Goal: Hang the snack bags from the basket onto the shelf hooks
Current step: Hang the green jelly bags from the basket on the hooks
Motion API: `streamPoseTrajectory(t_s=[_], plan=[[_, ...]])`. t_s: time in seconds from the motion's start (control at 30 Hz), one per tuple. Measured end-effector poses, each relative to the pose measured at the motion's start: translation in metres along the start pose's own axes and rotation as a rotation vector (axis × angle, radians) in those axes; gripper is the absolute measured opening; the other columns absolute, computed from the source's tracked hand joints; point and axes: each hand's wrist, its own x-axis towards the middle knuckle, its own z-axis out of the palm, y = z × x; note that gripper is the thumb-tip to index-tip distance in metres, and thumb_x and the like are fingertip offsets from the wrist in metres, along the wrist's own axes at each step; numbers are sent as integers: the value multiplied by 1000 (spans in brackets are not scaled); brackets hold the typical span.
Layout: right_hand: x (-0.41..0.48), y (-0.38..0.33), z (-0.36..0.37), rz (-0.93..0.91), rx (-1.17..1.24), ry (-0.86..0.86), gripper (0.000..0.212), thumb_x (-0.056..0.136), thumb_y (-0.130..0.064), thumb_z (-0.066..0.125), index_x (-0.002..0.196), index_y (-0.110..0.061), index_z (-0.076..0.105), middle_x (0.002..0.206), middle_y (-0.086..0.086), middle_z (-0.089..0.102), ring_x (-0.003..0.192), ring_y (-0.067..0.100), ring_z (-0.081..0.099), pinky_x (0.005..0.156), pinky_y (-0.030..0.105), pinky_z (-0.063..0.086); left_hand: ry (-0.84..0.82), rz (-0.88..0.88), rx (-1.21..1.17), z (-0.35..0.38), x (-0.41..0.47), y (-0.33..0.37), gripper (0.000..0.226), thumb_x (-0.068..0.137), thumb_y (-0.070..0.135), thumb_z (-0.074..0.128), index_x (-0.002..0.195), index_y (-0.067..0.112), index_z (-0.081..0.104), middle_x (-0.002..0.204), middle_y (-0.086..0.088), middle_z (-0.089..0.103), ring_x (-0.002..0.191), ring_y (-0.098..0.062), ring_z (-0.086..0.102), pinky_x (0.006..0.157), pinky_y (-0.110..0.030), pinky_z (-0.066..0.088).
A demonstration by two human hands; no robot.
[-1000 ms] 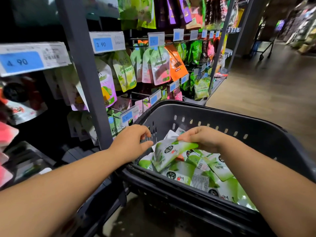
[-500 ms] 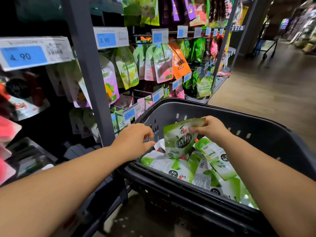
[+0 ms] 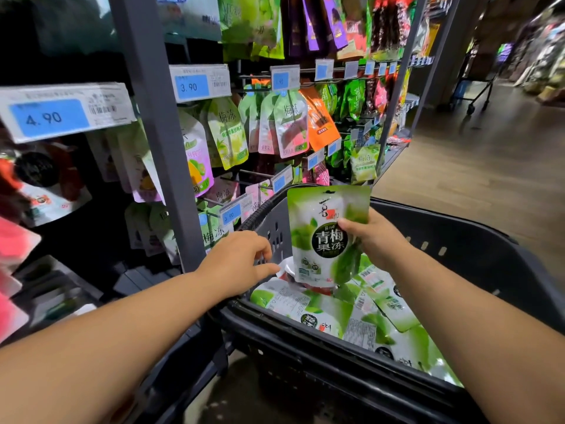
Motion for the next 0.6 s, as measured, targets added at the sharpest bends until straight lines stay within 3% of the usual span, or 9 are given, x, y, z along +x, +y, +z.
streamPoseTrajectory(t_s=[0.07,0.17,0.23,0.3,0.37,0.4,0.5,0.6], plan=[[-3,-10,9,-14,98,-17,25,94,3,56,116,-9,58,94,6,74,79,16,73,60,26,57,-11,-19,-34,-3,0,2,40,76,60,72,92,25,61,87,7,56,84,-15,52,68,-28,39],[-2,-18,22,-44,120,-52,32,94,-1,58,125,-7,55,99,6,74,88,20,71,70,31,59,-36,-71,-73,-9,1,9,62,62,73,68,93,21,59,83,7,53,80,-15,51,66,-29,41],[-3,-20,32,-63,128,-78,35,92,-4,61,127,-6,55,100,7,73,91,23,70,77,36,59,-55,-129,-122,-14,1,17,60,58,75,67,90,26,53,81,10,54,79,-15,53,68,-33,44],[-7,-23,43,-78,153,-115,38,91,-6,63,128,-6,55,102,9,72,89,23,70,76,36,58,-60,-168,-249,-16,2,21,46,65,61,78,89,36,47,76,23,54,80,-8,56,69,-25,42],[-13,-27,50,-106,175,-123,33,93,-3,60,126,-6,55,100,10,71,82,19,71,68,32,59,-62,-170,-437,-15,5,24,34,68,44,85,82,38,55,63,31,59,71,7,57,61,-7,39],[-15,-28,51,-115,190,-115,35,92,-3,61,127,-5,55,103,12,71,86,21,71,71,35,60,-62,-169,-553,-14,6,26,28,69,34,87,79,38,61,58,32,61,66,13,58,59,-2,38],[-20,-35,47,-112,210,-82,38,91,-4,62,128,-4,56,115,18,69,101,30,67,92,49,55,-60,-195,-901,-8,12,36,25,70,8,85,87,21,74,73,18,74,70,9,67,68,-8,46],[-23,-44,32,-67,111,-111,24,93,-7,58,117,-10,62,103,10,74,93,25,70,86,45,56,-61,-229,-1032,-2,18,45,30,69,0,83,97,9,76,87,3,77,78,-4,71,73,-16,52]])
